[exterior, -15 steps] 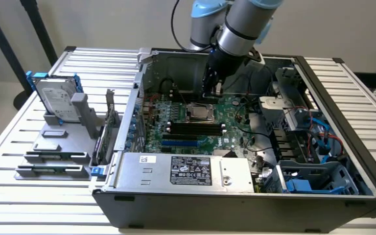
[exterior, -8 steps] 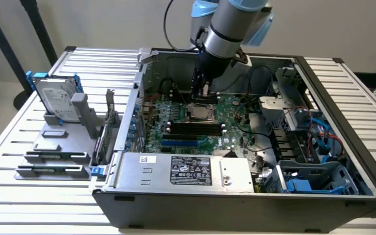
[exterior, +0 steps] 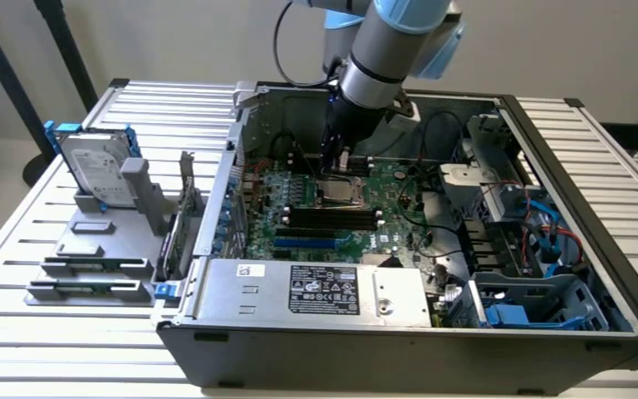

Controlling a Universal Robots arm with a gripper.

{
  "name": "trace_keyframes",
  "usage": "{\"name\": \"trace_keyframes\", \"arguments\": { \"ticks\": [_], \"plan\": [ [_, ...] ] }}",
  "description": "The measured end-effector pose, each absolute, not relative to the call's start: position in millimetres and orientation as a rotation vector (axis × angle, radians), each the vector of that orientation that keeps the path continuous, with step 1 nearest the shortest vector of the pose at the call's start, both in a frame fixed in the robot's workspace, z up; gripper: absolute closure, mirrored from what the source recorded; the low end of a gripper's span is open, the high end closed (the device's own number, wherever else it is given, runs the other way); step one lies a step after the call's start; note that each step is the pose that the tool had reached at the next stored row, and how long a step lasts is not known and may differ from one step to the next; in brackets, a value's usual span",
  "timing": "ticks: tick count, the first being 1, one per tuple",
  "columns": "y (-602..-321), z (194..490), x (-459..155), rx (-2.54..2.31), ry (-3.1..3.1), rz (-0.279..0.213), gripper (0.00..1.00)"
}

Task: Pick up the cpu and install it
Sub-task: 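Close the cpu cover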

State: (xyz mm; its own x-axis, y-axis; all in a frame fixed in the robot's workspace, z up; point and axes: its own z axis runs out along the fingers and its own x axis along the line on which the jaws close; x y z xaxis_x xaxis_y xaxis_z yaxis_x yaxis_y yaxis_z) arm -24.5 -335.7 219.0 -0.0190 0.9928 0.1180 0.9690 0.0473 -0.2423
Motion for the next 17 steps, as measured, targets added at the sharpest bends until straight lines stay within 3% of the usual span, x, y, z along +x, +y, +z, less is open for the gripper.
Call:
{"name": "trace_keyframes", "arguments": {
  "ticks": [17],
  "plan": [
    [-339, 205, -29, -2.004, -2.073, 0.134, 0.89]
  ]
}}
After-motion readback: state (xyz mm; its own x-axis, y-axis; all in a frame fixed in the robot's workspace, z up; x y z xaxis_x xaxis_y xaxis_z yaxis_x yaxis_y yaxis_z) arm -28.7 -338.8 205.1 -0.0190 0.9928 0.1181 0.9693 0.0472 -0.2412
